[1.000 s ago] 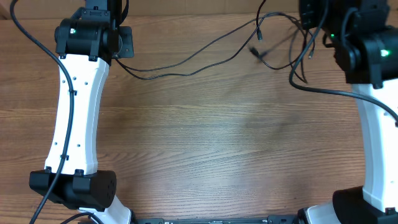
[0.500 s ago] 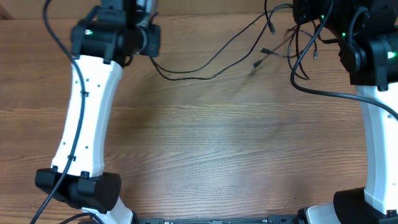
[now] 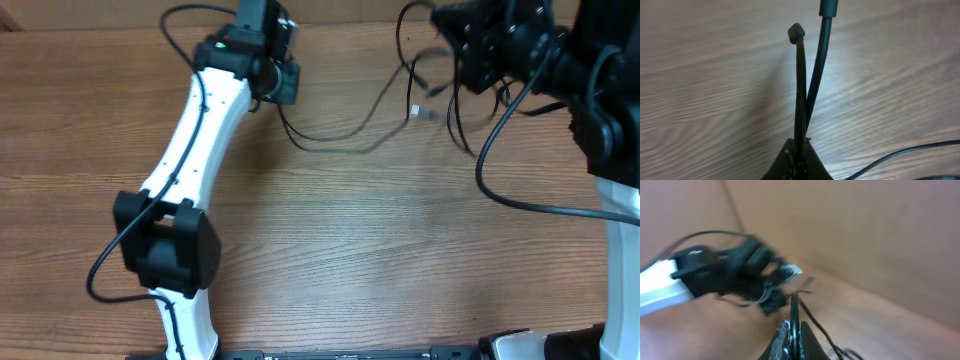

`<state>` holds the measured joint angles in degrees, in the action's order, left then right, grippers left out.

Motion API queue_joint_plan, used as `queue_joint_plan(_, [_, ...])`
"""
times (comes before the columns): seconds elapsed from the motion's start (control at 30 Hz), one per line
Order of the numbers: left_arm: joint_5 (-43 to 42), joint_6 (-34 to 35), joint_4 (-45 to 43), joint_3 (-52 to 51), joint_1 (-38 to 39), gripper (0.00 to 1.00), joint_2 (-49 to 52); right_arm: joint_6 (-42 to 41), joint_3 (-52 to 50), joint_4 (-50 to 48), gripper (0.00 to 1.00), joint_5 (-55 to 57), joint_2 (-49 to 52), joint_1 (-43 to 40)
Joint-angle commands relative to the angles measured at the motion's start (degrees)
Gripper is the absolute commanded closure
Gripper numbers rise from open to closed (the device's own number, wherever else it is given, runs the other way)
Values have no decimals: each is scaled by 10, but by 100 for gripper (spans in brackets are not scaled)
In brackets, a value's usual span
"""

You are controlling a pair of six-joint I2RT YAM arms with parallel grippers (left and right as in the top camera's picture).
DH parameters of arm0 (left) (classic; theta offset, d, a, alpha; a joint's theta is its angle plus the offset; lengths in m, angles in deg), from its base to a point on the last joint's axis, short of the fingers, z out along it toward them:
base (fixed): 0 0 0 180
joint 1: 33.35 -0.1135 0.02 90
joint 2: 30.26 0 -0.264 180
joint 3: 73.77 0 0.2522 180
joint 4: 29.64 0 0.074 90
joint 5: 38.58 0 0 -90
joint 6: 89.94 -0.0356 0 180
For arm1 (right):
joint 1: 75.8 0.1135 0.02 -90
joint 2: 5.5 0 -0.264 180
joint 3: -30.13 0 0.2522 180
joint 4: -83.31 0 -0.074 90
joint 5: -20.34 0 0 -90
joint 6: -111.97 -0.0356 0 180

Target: Untangle cables

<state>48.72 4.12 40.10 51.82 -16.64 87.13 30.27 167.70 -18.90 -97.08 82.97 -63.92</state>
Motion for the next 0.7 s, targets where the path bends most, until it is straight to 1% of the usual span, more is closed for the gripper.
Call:
queue_joint_plan(0.0, [-28,-14,-18,3,43,96,9,-3,10,19,96,-34,-5,32])
queue_joint_plan(0.1, [-12,-15,-44,3,61,96,15,-3,10,38,96,-34,-5,59])
queue_joint_plan(0.23, [-15,-10,-75,3,70,96,30,-3,10,50,96,-45,-5,91])
queue_joint_plan(0.3, [-30,-2,-75,3,70,96,39,-3,10,41,96,-47,-8,103])
queue_joint_plan(0.37, [-19,-2,-64,3,70,96,41,-4,11,33,96,-29,-11,102])
queue_joint_plan(0.53, [90,-3,-38,3,57,96,41,-4,11,40,96,119,-23,84])
queue_joint_plan(0.6, [122,-3,-28,3,48,96,41,-4,11,48,96,190,-27,70])
queue_joint_plan(0.67, [134,-9,-19,3,38,96,40,-9,11,52,96,258,-28,52])
